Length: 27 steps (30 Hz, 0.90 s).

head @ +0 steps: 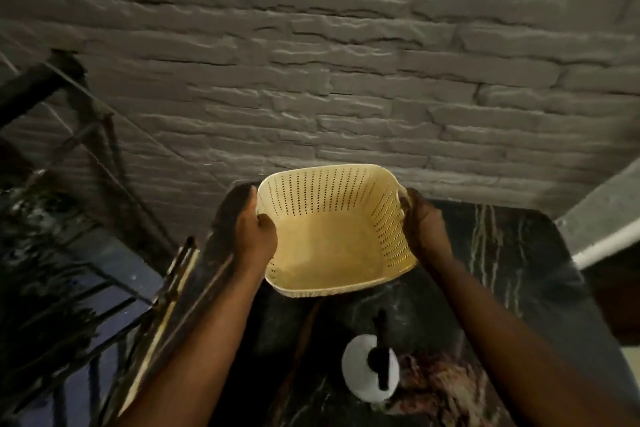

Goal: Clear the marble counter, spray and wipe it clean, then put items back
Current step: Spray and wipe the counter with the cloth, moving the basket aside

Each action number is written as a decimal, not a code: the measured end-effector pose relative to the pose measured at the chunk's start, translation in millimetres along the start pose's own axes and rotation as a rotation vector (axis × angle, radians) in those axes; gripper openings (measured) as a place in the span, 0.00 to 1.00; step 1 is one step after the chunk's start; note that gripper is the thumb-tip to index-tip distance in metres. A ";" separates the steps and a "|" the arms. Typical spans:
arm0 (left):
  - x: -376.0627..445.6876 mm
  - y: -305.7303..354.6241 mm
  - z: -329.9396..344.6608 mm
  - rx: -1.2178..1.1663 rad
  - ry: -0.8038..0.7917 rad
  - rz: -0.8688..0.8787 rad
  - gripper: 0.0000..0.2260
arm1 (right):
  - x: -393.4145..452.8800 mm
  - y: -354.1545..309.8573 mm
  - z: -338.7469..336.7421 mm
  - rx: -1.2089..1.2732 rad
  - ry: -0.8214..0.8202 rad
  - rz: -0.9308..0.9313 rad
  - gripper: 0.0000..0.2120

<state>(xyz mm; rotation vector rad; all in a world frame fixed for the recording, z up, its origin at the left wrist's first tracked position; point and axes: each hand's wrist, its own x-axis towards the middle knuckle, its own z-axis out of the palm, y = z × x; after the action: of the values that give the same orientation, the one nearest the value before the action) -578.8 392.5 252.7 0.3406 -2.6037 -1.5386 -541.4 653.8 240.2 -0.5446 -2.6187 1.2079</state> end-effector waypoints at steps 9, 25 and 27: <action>-15.3 27.2 108.4 -0.016 -0.226 0.042 0.27 | -3.2 82.2 -59.4 -0.174 0.090 0.009 0.13; -50.5 -1.3 89.9 -0.100 -0.297 0.239 0.25 | -56.1 90.7 -68.8 -0.304 0.110 -0.206 0.26; -94.5 -6.1 67.3 -0.258 -0.412 0.251 0.24 | -93.2 92.2 -66.1 -0.326 0.073 -0.280 0.23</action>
<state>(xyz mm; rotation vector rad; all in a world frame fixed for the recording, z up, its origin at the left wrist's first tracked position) -499.5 469.7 217.4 -0.3485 -2.5379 -1.9850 -412.0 716.0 209.2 -0.2530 -2.7278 0.6720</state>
